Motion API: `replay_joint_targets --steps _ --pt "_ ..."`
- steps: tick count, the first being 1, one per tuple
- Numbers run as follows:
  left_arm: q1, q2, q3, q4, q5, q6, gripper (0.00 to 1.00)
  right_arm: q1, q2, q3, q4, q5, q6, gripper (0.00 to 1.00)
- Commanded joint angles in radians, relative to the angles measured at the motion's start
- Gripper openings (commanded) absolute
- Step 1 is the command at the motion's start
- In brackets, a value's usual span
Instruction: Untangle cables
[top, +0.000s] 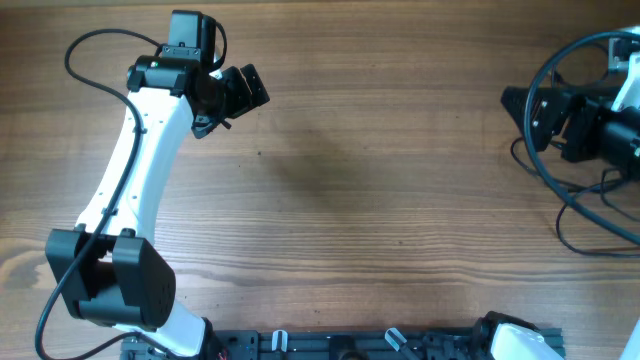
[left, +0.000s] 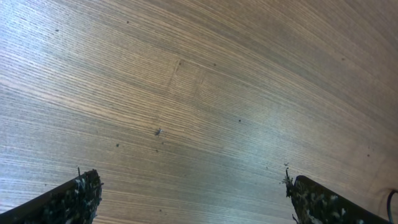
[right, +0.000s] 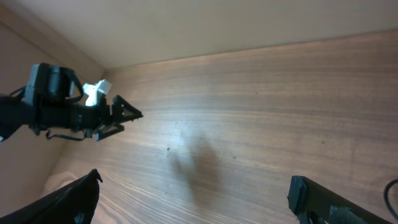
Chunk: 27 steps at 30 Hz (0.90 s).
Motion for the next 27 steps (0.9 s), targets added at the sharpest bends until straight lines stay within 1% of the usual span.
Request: replay_joint_targets --steps 1,3,7,8,10,13,14,16,17,18,19,20,21,22,23,25,27 --pt "-0.002 0.011 -0.004 0.0 -0.01 0.015 1.0 0.004 0.01 0.01 -0.013 -0.013 0.025 1.0" --pt "-0.002 0.011 -0.004 0.0 -0.01 0.015 1.0 0.004 0.012 0.008 -0.017 -0.009 -0.018 1.0" --pt "-0.002 0.011 -0.004 0.0 -0.01 0.015 1.0 0.009 0.011 -0.006 -0.06 -0.013 -0.167 1.0" --pt "-0.002 0.011 -0.004 0.0 -0.01 0.015 1.0 0.02 0.007 -0.037 -0.064 -0.009 -0.198 1.0" --pt "-0.002 0.011 -0.004 0.0 -0.01 0.015 1.0 0.05 -0.05 -0.134 0.011 0.014 -0.204 1.0" --pt "-0.002 0.011 -0.004 0.0 -0.01 0.015 1.0 0.176 -0.246 -0.415 0.391 0.108 -0.193 1.0" --pt "-0.002 0.011 -0.004 0.0 -0.01 0.015 1.0 0.211 -0.305 -0.488 0.472 0.156 -0.193 1.0" --pt "-0.002 0.011 -0.004 0.0 -0.01 0.015 1.0 0.292 -0.494 -0.697 0.635 0.241 -0.192 1.0" --pt "-0.002 0.011 -0.004 0.0 -0.01 0.015 1.0 0.298 -0.552 -0.756 0.676 0.249 -0.182 1.0" --pt "-0.002 0.011 -0.004 0.0 -0.01 0.015 1.0 0.298 -0.643 -0.851 0.753 0.278 -0.144 1.0" --pt "-0.002 0.011 -0.004 0.0 -0.01 0.015 1.0 0.298 -0.698 -0.916 0.811 0.312 -0.113 0.99" --pt "-0.002 0.011 -0.004 0.0 -0.01 0.015 1.0 0.298 -0.79 -1.022 0.912 0.37 -0.069 1.0" --pt "-0.002 0.011 -0.004 0.0 -0.01 0.015 1.0 0.298 -0.85 -1.098 0.982 0.395 -0.055 1.0" --pt "-0.002 0.011 -0.004 0.0 -0.01 0.015 1.0 0.298 -0.898 -1.163 1.046 0.402 -0.056 1.0" --pt "-0.002 0.011 -0.004 0.0 -0.01 0.015 1.0 0.298 -0.962 -1.264 1.144 0.404 -0.06 1.0" --pt "-0.002 0.011 -0.004 0.0 -0.01 0.015 1.0 0.299 -1.055 -1.418 1.252 0.404 -0.061 1.0" --pt "-0.002 0.011 -0.004 0.0 -0.01 0.015 1.0 0.314 -1.127 -1.533 1.312 0.409 -0.063 1.0"
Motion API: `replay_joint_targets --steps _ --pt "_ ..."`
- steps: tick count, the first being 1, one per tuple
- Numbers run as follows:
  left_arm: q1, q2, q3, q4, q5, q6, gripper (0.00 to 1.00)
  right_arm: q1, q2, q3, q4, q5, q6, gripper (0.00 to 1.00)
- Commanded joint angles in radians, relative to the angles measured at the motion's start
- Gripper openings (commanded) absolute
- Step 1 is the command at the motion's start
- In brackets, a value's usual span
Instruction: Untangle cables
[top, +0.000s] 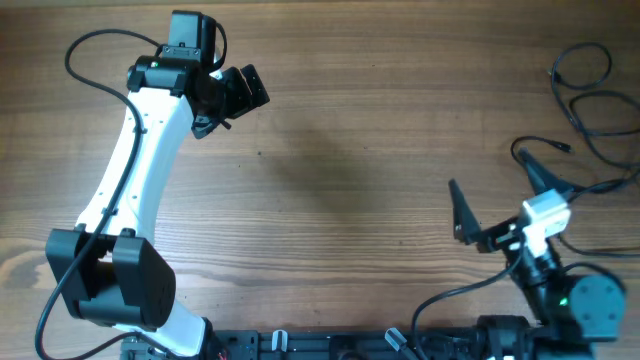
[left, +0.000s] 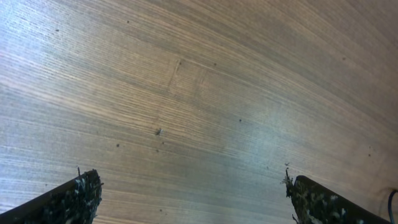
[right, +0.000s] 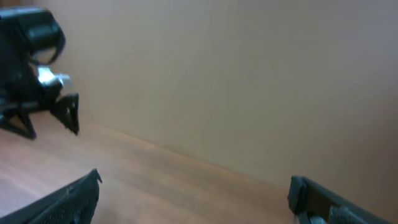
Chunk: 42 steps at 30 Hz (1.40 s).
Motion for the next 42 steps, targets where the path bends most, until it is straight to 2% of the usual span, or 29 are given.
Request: replay_joint_targets --steps 1,3,6,10,26,28,30,33,37,39,42 --pt "-0.002 0.011 -0.002 0.0 -0.009 0.013 1.0 0.029 -0.124 -0.186 0.086 0.037 0.014 1.0" --pt "-0.002 0.011 -0.002 0.0 -0.009 0.013 1.0 0.043 -0.201 -0.291 0.124 0.036 0.016 1.0" --pt "-0.002 0.011 -0.002 0.0 -0.009 0.013 1.0 0.051 -0.205 -0.377 0.184 0.037 0.013 1.0" --pt "-0.002 0.011 -0.002 0.0 -0.009 0.013 1.0 0.05 -0.198 -0.383 0.078 0.076 0.026 1.0" --pt "-0.002 0.011 -0.002 0.0 -0.01 0.013 1.0 0.05 -0.192 -0.383 0.079 0.077 0.039 1.0" --pt "0.001 0.01 -0.002 0.0 -0.085 0.013 1.0 0.05 -0.192 -0.383 0.079 0.077 0.039 1.0" --pt "-0.006 -0.04 -0.003 0.027 -0.153 0.018 1.0 0.05 -0.192 -0.383 0.079 0.077 0.039 1.0" --pt "-0.019 -0.119 -0.003 0.098 -0.154 0.081 1.0 0.05 -0.192 -0.383 0.079 0.077 0.039 1.0" --pt "-0.024 -0.302 -0.026 0.216 -0.064 0.302 1.0 0.05 -0.192 -0.383 0.079 0.077 0.039 1.0" --pt "-0.023 -0.397 -0.093 0.276 -0.034 0.381 1.0 0.05 -0.192 -0.383 0.079 0.077 0.039 1.0" --pt "-0.021 -0.581 -0.297 0.421 -0.034 0.381 1.0 0.05 -0.192 -0.383 0.079 0.077 0.039 1.0"
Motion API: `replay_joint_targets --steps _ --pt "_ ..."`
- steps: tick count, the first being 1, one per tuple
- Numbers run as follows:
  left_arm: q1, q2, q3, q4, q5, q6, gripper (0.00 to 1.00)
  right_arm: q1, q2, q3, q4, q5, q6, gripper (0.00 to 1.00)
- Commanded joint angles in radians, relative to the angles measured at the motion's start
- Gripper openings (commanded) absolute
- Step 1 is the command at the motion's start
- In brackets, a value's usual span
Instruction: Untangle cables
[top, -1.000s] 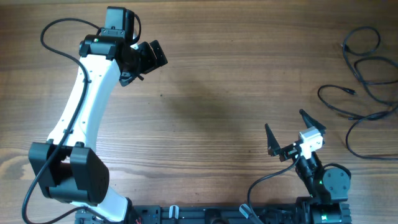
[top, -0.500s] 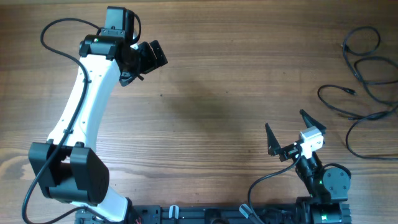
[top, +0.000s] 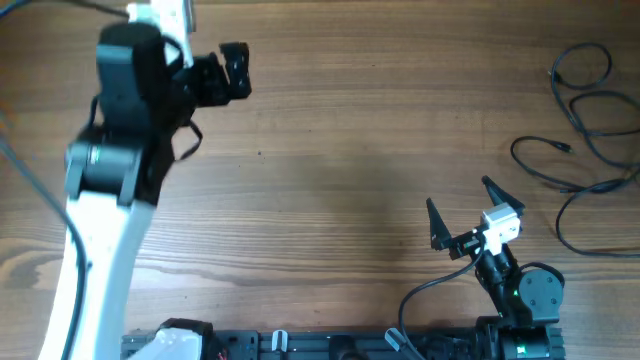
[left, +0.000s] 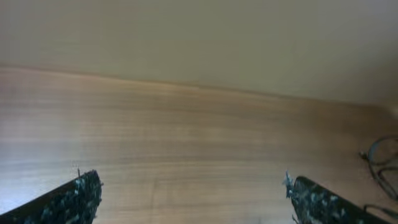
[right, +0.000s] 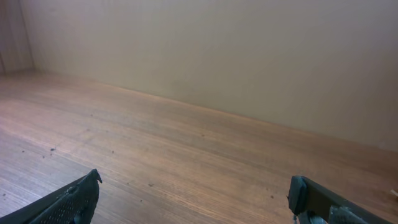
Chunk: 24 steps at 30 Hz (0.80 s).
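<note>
Thin black cables (top: 592, 112) lie in loose loops at the table's far right edge, some strands crossing; a piece of cable (left: 380, 163) also shows at the right edge of the left wrist view. My left gripper (top: 234, 72) is raised at the far left, open (left: 193, 198) with nothing between its fingers, far from the cables. My right gripper (top: 466, 208) is near the front edge, left of the cables and apart from them. It is open (right: 194, 198) and empty, facing along the table toward the wall.
The wooden table (top: 340, 150) stretches between the two arms. A plain wall (right: 236, 50) bounds its far side. The right arm's base (top: 520, 300) and a black rail (top: 340, 345) sit at the front edge.
My left arm has lifted: its wrist camera looked down at the wood and now looks level along the table to the wall. My right gripper has drawn slightly left, nearer its base. The cables lie unmoved.
At first my right gripper was open at the far right edge, over the cables, while the left hung open at the far left. Then the right arm was folded back near the front edge, the cables lying in loose loops. Now the left arm is raised too.
</note>
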Motion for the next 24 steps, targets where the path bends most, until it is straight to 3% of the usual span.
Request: replay_joint_targets --steps 1,5,10,18,24 --pt "0.0 -0.194 -0.249 0.135 0.026 0.063 1.0 0.006 -0.003 -0.002 0.002 0.018 0.016 1.0" --pt "0.02 -0.557 -0.698 0.438 0.026 0.062 1.0 0.006 -0.003 -0.002 0.002 0.018 0.016 1.0" --pt "0.061 -0.912 -1.054 0.537 0.027 0.063 1.0 0.006 -0.003 -0.002 0.002 0.018 0.016 1.0" --pt "0.104 -1.215 -1.321 0.545 0.026 0.137 1.0 0.006 -0.003 -0.002 0.002 0.018 0.016 1.0" --pt "0.104 -1.287 -1.411 0.547 0.026 0.144 1.0 0.006 -0.003 -0.002 0.002 0.018 0.016 1.0"
